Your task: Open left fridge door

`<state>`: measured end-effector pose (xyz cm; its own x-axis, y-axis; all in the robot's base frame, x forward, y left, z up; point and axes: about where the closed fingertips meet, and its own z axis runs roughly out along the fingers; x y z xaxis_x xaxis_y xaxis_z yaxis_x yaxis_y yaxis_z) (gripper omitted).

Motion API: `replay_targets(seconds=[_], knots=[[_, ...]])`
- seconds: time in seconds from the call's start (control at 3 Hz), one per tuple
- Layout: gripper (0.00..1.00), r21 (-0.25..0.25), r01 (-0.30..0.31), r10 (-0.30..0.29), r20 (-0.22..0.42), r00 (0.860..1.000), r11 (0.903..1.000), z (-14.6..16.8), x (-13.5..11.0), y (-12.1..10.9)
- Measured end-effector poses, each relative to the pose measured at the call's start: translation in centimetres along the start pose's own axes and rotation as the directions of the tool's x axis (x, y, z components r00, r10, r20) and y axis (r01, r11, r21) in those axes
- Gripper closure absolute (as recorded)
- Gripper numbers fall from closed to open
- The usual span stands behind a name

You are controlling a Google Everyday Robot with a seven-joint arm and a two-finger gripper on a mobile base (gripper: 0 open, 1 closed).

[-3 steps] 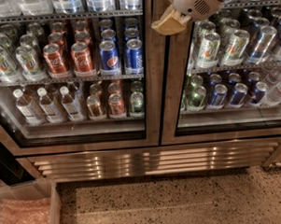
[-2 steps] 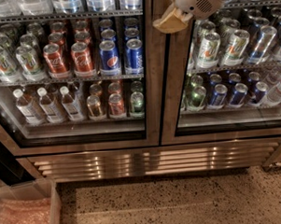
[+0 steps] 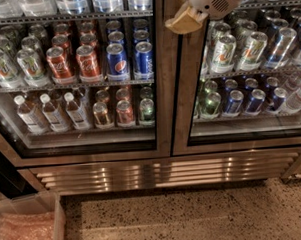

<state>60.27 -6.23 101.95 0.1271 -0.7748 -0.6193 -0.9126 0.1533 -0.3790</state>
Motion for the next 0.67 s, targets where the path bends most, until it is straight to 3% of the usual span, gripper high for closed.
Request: replay_targets(seconds=[0.67], knots=[[1.0, 0.0, 0.0, 0.0, 0.0, 1.0, 1.0, -0.56, -0.19, -0.24]])
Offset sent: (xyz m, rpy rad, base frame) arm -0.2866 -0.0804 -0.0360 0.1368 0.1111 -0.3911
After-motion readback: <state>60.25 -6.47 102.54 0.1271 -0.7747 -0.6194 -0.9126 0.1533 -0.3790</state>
